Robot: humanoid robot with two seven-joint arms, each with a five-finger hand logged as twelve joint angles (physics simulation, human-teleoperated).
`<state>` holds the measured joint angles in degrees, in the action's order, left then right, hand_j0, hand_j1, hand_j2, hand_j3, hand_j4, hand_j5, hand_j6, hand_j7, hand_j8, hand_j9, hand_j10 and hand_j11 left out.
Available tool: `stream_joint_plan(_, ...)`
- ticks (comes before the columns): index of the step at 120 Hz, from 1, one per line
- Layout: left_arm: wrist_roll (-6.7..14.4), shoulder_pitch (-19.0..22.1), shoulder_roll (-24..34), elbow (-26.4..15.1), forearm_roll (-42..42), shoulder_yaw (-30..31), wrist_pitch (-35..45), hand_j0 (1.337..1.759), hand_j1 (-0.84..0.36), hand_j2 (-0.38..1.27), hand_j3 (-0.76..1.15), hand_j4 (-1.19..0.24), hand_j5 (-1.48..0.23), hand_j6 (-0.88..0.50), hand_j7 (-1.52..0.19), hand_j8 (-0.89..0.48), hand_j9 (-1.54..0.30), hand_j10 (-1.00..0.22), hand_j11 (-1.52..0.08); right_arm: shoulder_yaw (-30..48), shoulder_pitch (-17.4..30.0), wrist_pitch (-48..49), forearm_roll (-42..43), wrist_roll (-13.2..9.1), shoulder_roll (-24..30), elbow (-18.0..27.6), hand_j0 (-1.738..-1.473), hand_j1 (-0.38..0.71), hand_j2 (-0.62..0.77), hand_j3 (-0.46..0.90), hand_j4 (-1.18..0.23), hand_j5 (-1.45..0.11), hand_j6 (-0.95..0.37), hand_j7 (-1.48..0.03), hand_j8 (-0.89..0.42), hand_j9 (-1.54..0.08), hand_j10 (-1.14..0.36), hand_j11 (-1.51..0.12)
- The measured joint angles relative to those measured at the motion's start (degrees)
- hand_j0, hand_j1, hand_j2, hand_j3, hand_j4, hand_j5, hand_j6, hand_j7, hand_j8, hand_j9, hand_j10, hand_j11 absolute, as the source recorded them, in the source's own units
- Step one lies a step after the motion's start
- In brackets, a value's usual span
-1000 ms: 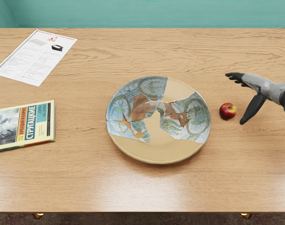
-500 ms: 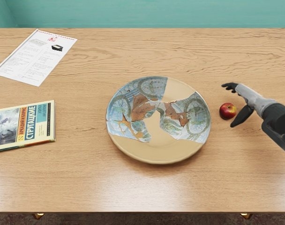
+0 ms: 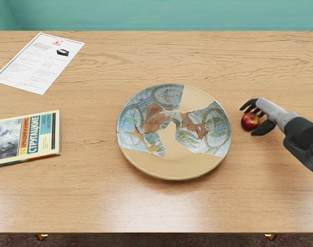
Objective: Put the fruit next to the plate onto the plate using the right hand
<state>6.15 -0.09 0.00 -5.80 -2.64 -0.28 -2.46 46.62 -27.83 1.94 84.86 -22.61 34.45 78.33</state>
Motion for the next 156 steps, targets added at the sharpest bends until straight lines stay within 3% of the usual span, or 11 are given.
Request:
stream_joint_plan(16, 0.00, 0.00, 0.00, 0.00, 0.00, 0.00, 0.00, 1.658, 0.34, 0.00, 0.00, -0.01, -0.02, -0.01, -0.02, -0.01, -0.02, -0.01, -0.02, -0.03, 0.00, 0.03, -0.11, -0.05, 0.00, -0.19, -1.658, 0.20, -0.08, 0.00, -0.47, -0.61, -0.47, -0.61, -0.47, -0.61, -0.47, -0.61)
stream_joint_plan(45, 0.00, 0.00, 0.00, 0.00, 0.00, 0.00, 0.00, 1.658, 0.34, 0.00, 0.00, -0.01, -0.02, -0.01, -0.02, -0.01, -0.02, -0.01, -0.02, 0.11, -0.13, 0.43, -0.49, -0.14, 0.15, 0.07, -1.656, 0.24, 0.02, 0.00, -0.54, -0.71, -0.43, -0.71, -0.52, -0.71, -0.54, -0.71)
stream_joint_plan(98, 0.00, 0.00, 0.00, 0.00, 0.00, 0.00, 0.00, 1.658, 0.34, 0.00, 0.00, -0.01, -0.02, -0.01, -0.02, -0.01, -0.02, -0.01, -0.02, 1.31, -2.01, 2.57, -10.27, -0.14, 3.49, 1.54, -1.657, 0.26, 0.15, 0.00, -0.59, -0.78, -0.44, -0.77, -0.53, -0.79, -0.59, -0.79)
stream_joint_plan(156, 0.00, 0.00, 0.00, 0.00, 0.00, 0.00, 0.00, 1.658, 0.34, 0.00, 0.00, -0.01, -0.02, -0.01, -0.02, -0.01, -0.02, -0.01, -0.02, 13.53, -2.64, 20.92, -22.17, -0.12, 5.76, 4.45, -1.658, 0.25, 0.16, 0.00, -0.59, -0.82, -0.43, -0.80, -0.53, -0.81, -0.61, -0.81)
